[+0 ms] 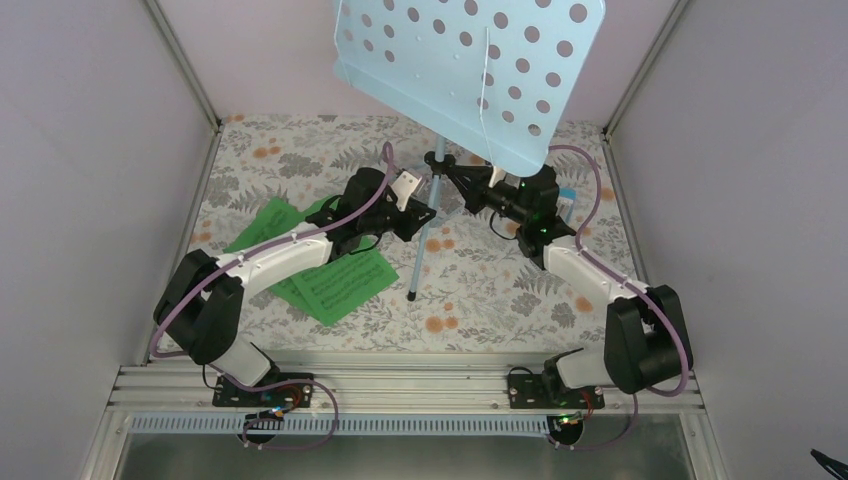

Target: Pack up the instrument practice props

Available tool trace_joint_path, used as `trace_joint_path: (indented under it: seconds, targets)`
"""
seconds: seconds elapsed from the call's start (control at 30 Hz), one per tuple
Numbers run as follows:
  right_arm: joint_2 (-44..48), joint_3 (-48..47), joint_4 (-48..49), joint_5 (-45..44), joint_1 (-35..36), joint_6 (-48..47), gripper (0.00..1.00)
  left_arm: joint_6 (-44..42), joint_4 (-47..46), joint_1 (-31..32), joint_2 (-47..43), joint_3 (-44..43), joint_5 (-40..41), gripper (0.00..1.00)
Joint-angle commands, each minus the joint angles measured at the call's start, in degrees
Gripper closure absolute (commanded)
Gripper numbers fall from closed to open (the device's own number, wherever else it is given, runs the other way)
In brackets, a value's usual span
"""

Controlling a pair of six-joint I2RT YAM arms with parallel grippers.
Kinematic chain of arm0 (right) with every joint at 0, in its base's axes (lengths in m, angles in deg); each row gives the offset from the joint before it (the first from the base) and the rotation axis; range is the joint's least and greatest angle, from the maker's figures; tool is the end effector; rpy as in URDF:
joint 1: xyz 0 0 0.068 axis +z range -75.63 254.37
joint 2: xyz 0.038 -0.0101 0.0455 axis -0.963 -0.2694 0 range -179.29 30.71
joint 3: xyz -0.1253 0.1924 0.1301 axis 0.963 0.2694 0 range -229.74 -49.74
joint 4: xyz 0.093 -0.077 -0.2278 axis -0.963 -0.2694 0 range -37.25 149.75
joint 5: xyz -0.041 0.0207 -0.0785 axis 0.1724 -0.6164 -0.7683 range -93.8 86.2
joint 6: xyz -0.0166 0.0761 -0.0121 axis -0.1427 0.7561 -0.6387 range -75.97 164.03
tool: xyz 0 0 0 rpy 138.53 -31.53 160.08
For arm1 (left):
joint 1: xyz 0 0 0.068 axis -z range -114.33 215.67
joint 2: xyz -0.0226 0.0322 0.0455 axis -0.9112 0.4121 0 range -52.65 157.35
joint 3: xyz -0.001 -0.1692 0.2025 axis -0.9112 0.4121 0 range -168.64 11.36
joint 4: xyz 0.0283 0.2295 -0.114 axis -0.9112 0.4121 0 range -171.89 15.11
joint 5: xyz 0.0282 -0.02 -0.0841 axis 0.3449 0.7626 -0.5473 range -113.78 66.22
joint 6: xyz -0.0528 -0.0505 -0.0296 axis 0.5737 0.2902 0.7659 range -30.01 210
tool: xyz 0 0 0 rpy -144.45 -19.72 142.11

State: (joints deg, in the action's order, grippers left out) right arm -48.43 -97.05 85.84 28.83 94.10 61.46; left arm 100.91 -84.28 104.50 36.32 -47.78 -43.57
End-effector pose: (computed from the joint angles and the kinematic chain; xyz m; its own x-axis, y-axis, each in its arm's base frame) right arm 0.3066 0.1487 0.2745 -0.3263 0.1510 -0.9331 -0.7248 0.5937 0.3495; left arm 0.2789 -0.2540 0.2369 -0.5085 0.1807 -0.8419 0.7413 0.5893 -0.3212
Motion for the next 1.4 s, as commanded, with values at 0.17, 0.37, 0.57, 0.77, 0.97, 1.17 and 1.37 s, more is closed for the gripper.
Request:
trace_joint_path:
  seconds: [0.17, 0.37, 0.57, 0.77, 0.97, 1.17, 1.37]
  targets:
    - [2.6, 1.2, -3.1, -9.0, 1.7, -15.6, 0.96, -2.2, -0.2, -0.4, 0.5, -1.3, -0.1, 0.98]
    - [4.3, 1.9, -5.0, -20.2, 4.3, -31.2, 0.96, -1.9, 0.2, -0.5, 0.0, -1.2, -0.2, 0.98]
    - [5.0, 0.1, -7.9, -33.7, 6.7, -45.1, 0.96, -1.9, 0.3, -0.5, 0.2, -1.3, -0.6, 0.98]
    - [3.7, -0.7, -6.6, -39.3, 7.6, -54.8, 0.96, -1.5, 0.0, -0.6, 0.6, -0.8, -0.1, 0.98]
    - [5.0, 0.2, -2.6, -41.8, 8.6, -54.4, 0.92, -0.8, -1.2, -0.6, -0.4, 0.5, 0.7, 0.98]
    - [10.3, -0.2, -4.8, -37.9, 8.7, -43.6, 0.5, -0.8, -1.5, -0.6, -0.4, 0.7, 1.3, 0.98]
    - [19.8, 5.4, -6.0, -31.6, 8.6, -30.3, 0.19, -0.9, -1.5, -0.6, -0.8, 0.5, 1.7, 0.98]
